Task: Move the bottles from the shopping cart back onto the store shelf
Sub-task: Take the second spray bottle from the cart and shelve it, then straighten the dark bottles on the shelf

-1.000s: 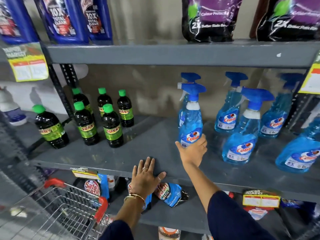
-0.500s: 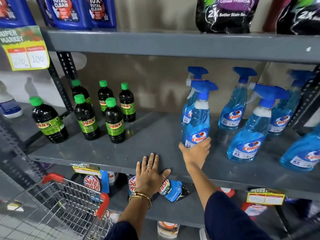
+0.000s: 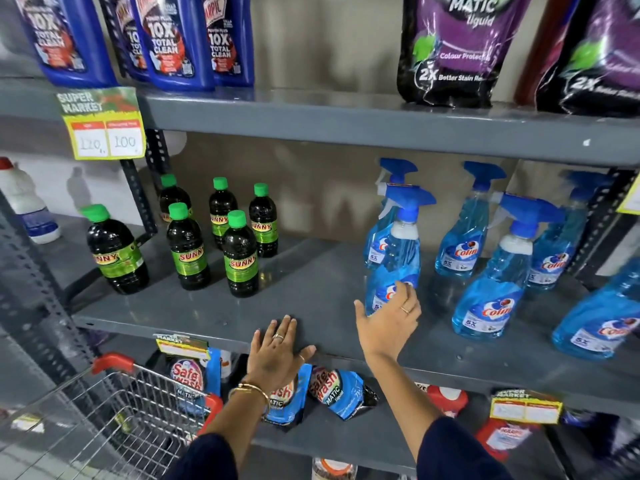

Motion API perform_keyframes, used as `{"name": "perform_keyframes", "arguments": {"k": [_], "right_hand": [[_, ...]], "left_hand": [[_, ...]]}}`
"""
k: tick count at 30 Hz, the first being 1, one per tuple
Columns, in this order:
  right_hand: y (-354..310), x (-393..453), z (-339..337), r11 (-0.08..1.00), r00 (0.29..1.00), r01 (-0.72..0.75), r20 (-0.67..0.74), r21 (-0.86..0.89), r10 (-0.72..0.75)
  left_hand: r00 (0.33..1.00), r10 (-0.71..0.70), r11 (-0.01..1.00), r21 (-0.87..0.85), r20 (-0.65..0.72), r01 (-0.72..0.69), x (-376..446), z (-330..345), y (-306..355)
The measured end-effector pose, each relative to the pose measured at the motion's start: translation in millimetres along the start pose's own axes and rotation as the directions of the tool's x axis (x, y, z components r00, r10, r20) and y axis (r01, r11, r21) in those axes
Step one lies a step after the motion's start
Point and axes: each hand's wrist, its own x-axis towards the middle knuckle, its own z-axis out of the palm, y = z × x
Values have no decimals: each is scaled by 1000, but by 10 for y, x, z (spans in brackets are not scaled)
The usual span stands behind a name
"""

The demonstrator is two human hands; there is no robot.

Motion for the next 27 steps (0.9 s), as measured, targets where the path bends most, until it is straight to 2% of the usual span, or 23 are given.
{"name": "perform_keyframes", "arguments": {"k": [3,5,11,15,18,21,27], "right_hand": [[-210,-36,60,978,979,204,26,-53,-203],[-399,-96,129,959,958,280,70,-33,-278],[-832,-312,398,943,889,313,313,116,-334],[-1093,-418,606,923,830,345,404,171,-385],[-1252,-450,752,928,776,286,509,241,-371],[-1399,-437,875,945,681,183,657,272,-322],[-1621,-258,1027,959,577,-140,807,248,-125]], "left_hand": [[999,-40,999,15,-23,41,-14,-97,-251],[997,-61,998,-6,-43,61,-55,-159,-398],[993,-97,995,-45,-68,94,-111,-273,-829],[986,-156,985,-84,-62,151,-98,-407,-1143],[984,-163,984,-82,-69,158,-73,-498,-1341],[986,-160,985,-67,-55,156,-6,-577,-1516],[986,-163,986,-23,34,164,146,-619,-1692]]}}
